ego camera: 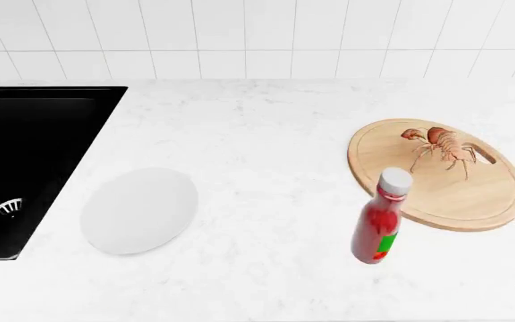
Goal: Pick the lobster from the plate and place it on the cutting board. Then pick the condiment bottle from the cabinet and place it next to the cutting board.
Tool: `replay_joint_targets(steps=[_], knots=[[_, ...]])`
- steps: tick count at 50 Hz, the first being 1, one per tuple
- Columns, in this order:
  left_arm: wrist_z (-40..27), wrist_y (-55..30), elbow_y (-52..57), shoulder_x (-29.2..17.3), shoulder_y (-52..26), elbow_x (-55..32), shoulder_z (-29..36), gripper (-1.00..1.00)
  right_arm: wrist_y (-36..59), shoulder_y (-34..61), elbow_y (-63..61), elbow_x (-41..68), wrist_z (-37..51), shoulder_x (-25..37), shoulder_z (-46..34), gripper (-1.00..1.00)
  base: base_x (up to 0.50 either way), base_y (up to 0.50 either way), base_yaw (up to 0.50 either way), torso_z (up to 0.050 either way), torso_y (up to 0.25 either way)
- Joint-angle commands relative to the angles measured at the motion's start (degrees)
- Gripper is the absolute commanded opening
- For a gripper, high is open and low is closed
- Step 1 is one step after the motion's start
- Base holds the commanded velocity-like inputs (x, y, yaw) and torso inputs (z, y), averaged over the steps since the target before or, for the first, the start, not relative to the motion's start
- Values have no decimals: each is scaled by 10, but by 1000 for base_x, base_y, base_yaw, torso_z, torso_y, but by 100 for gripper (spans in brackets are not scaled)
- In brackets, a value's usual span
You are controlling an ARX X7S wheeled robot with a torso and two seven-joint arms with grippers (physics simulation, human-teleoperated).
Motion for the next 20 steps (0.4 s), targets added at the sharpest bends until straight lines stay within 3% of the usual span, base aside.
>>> replay_joint_targets(steps=[1,9,20], knots=[[26,132,-1,79,121,-54,-139,100,-90,-54,-4,63,-136,-110,120,100,0,0,0,0,0],[40,158,-9,103,104,-90,-156,100,-118,-54,-4,138,-246,-179,170,100,0,0,0,0,0],[71,205,-4,135,112,-143,-176,100,-133,-54,-4,200,-313,-212,204,100,0,0,0,0,0]])
